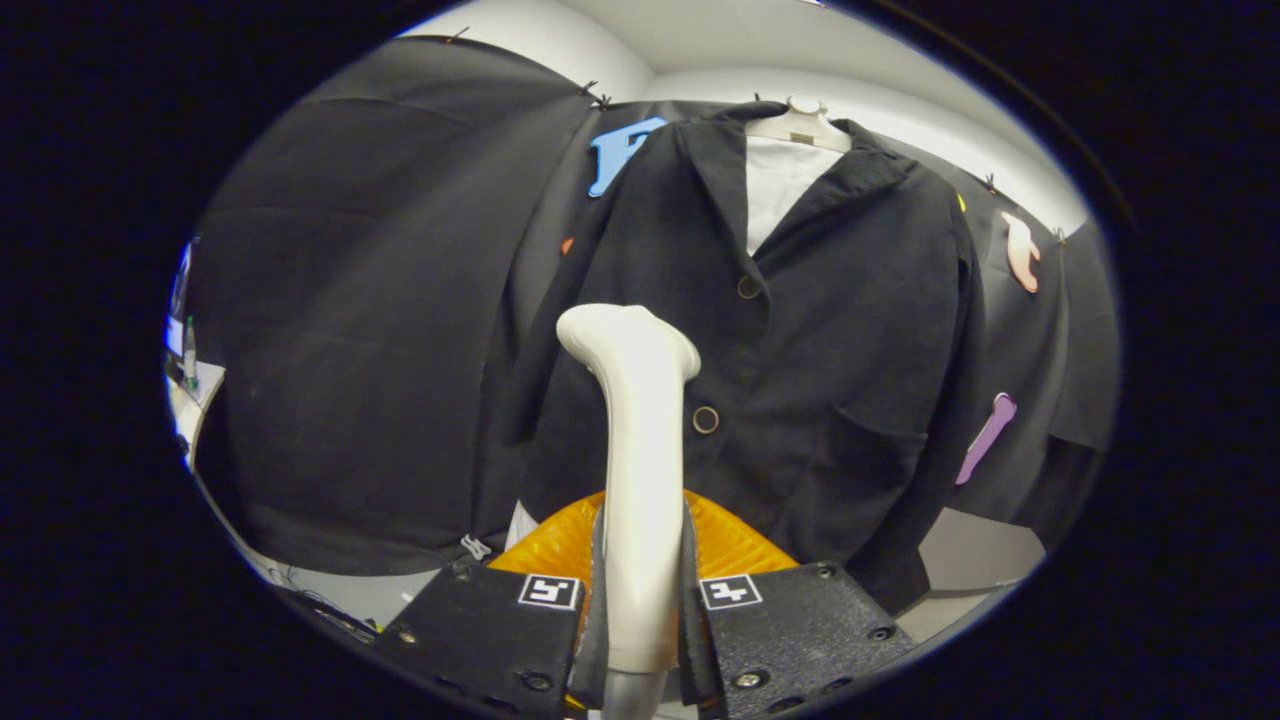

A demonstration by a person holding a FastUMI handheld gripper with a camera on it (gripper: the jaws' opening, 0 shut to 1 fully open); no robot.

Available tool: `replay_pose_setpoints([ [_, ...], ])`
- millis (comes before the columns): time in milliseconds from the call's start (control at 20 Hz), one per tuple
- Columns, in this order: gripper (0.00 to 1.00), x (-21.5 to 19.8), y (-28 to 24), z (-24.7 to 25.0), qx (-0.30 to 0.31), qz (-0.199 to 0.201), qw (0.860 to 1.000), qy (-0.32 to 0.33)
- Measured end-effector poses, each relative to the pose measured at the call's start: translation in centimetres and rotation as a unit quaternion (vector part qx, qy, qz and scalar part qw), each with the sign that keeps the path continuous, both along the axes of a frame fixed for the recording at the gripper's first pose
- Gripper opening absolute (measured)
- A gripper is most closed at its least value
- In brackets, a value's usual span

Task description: Iron the clothes twice with a garment steamer, once on the left side and once on the right side.

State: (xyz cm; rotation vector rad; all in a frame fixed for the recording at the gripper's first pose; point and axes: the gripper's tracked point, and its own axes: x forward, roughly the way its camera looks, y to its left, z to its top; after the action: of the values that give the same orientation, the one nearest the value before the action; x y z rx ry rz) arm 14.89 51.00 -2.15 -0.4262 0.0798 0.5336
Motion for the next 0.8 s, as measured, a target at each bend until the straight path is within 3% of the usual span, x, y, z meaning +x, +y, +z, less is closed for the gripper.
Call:
replay_pose_setpoints([
  [800,0.31,-2.2,-1.9,-8.1,-0.044,-0.008,0.996,0.082],
])
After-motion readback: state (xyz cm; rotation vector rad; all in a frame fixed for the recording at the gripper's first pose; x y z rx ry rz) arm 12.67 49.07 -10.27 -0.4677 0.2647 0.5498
